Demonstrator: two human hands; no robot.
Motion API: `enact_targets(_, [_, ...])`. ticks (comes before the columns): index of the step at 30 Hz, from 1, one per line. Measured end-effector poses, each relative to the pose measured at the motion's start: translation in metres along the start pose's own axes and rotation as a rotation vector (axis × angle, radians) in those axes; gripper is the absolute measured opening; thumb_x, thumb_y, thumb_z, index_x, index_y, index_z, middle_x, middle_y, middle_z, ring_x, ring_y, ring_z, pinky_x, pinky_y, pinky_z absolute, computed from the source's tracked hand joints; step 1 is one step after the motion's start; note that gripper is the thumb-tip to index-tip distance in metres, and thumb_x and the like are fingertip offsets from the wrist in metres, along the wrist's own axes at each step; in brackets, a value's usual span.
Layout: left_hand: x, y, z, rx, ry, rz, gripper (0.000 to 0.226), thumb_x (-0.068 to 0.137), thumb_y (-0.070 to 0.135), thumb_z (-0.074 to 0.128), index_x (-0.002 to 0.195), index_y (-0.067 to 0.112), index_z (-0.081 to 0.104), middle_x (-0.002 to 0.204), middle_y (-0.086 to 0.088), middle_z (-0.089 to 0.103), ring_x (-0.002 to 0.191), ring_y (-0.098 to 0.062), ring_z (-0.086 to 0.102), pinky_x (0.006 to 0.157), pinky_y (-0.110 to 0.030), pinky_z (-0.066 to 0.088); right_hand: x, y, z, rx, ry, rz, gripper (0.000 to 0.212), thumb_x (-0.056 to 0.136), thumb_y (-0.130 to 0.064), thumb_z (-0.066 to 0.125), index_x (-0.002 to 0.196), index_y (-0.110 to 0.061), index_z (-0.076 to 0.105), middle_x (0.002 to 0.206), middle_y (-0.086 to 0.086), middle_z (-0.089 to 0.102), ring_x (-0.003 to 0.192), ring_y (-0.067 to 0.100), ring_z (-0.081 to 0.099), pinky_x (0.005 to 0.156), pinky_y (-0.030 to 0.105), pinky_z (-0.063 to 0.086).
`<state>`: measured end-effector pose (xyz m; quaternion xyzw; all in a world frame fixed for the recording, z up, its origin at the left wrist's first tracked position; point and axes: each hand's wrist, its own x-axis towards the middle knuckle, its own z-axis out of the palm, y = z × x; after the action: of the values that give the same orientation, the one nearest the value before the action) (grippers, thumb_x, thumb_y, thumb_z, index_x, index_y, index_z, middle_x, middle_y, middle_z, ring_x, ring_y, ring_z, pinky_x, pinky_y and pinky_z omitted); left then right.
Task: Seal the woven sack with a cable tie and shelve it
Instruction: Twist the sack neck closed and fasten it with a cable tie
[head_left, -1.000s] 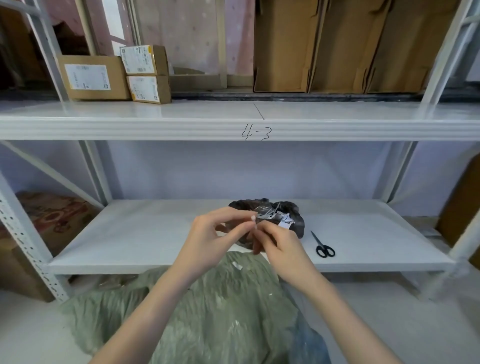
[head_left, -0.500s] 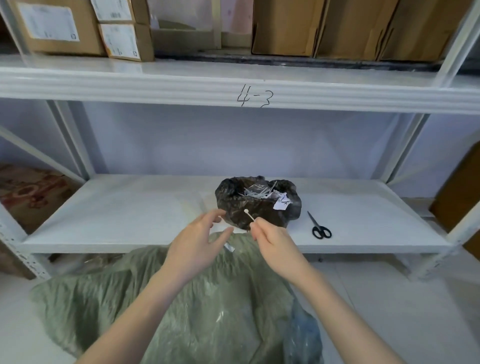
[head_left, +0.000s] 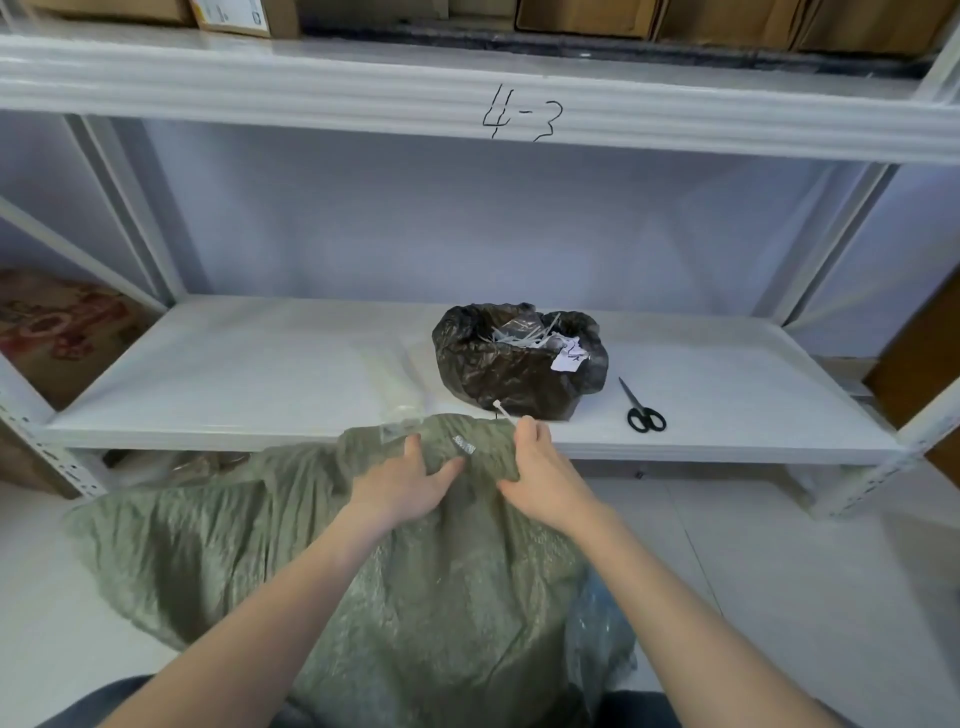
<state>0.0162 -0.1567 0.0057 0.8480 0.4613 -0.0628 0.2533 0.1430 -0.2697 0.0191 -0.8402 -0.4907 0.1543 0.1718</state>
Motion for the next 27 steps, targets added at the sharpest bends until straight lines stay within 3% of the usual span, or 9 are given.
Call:
enact_targets(3, [0.0, 0.002, -0.007, -0.143, -0.001, -0.01, 0.084, 0.085, 0.063, 0.04, 0.145, 0.013, 0.011, 0.126, -0.018, 0.058, 0.114, -0.035, 0.056, 0.096, -0.043, 0.045, 0.0, -0.009, -0.003, 0.18, 0.052, -0.045, 0.033, 0.079, 0.007, 0.048, 0.09, -0.015, 0.025, 0.1, 0.006, 0.03, 0.073, 0.026, 0.042, 0.064, 0.044, 0.039])
enact_targets(7, [-0.003, 0.002, -0.018, -0.311, 0.031, -0.052, 0.073, 0.086, 0.038, 0.056, 0.141, 0.007, 0.02, 0.127, -0.016, 0.053, 0.116, -0.033, 0.052, 0.093, -0.038, 0.045, 0.002, -0.023, -0.018, 0.5, 0.13, -0.04, 0.035, 0.076, 0.011, 0.048, 0.091, -0.015, 0.029, 0.107, 0.008, 0.037, 0.083, 0.02, 0.042, 0.058, 0.025, 0.038])
enact_targets(10, [-0.004, 0.001, -0.025, -0.529, 0.108, -0.131, 0.063, 0.078, 0.019, 0.06, 0.135, 0.006, 0.037, 0.122, -0.015, 0.057, 0.111, -0.033, 0.055, 0.09, -0.039, 0.048, 0.001, -0.03, -0.031, 0.749, 0.165, -0.033, 0.038, 0.08, 0.012, 0.049, 0.084, -0.019, 0.028, 0.11, 0.01, 0.042, 0.073, 0.012, 0.041, 0.044, 0.012, 0.034])
enact_targets(13, [-0.011, 0.01, -0.04, -0.994, 0.207, -0.118, 0.029, 0.072, -0.004, 0.052, 0.098, 0.003, 0.064, 0.085, -0.011, 0.063, 0.078, -0.026, 0.059, 0.071, -0.032, 0.051, 0.001, -0.027, -0.035, 0.797, 0.168, -0.034, 0.04, 0.078, 0.015, 0.048, 0.089, -0.016, 0.026, 0.113, 0.008, 0.044, 0.076, 0.012, 0.043, 0.044, 0.013, 0.033])
enact_targets(16, [-0.021, 0.018, -0.058, -1.285, 0.205, -0.048, 0.028, 0.069, -0.02, 0.039, 0.063, 0.005, 0.048, 0.062, -0.005, 0.045, 0.057, -0.02, 0.044, 0.051, -0.023, 0.036, -0.002, -0.026, -0.037, 0.824, 0.143, -0.004, 0.041, 0.079, 0.009, 0.054, 0.085, -0.021, 0.026, 0.109, 0.008, 0.045, 0.085, 0.017, 0.047, 0.058, 0.026, 0.038])
enact_targets(20, [-0.03, 0.017, -0.07, -1.515, 0.123, 0.033, 0.031, 0.058, -0.012, 0.038, 0.054, 0.016, 0.026, 0.06, -0.002, 0.026, 0.055, -0.018, 0.03, 0.056, -0.027, 0.027, -0.012, -0.029, -0.046, 0.737, 0.052, 0.118, 0.04, 0.087, -0.03, 0.06, 0.102, -0.014, 0.027, 0.088, -0.004, 0.034, 0.075, 0.01, 0.038, 0.062, 0.027, 0.034])
enact_targets(23, [-0.04, 0.015, -0.075, -1.606, -0.006, 0.121, 0.021, 0.055, -0.004, 0.042, 0.052, 0.014, 0.032, 0.06, -0.006, 0.032, 0.051, -0.019, 0.038, 0.055, -0.028, 0.034, -0.017, -0.035, -0.05, 0.77, -0.017, 0.158, 0.057, 0.084, -0.058, 0.052, 0.111, -0.013, 0.03, 0.09, -0.006, 0.037, 0.081, 0.006, 0.042, 0.064, 0.024, 0.034])
enact_targets(25, [-0.046, 0.015, -0.077, -1.639, -0.074, 0.235, 0.006, 0.066, 0.007, 0.05, 0.068, 0.005, 0.055, 0.069, -0.01, 0.058, 0.059, -0.022, 0.058, 0.061, -0.027, 0.048, -0.019, -0.038, -0.05, 0.789, -0.044, 0.155, 0.066, 0.081, -0.065, 0.05, 0.116, -0.012, 0.032, 0.104, -0.003, 0.044, 0.093, 0.008, 0.047, 0.07, 0.025, 0.038])
enact_targets(27, [-0.049, 0.017, -0.08, -1.613, -0.097, 0.294, 0.04, 0.072, 0.024, 0.053, 0.104, 0.002, 0.063, 0.1, -0.014, 0.069, 0.09, -0.028, 0.066, 0.079, -0.036, 0.051, -0.02, -0.041, -0.05, 0.802, -0.044, 0.119, 0.069, 0.08, -0.063, 0.052, 0.121, -0.011, 0.033, 0.12, 0.001, 0.048, 0.105, 0.012, 0.05, 0.081, 0.027, 0.041])
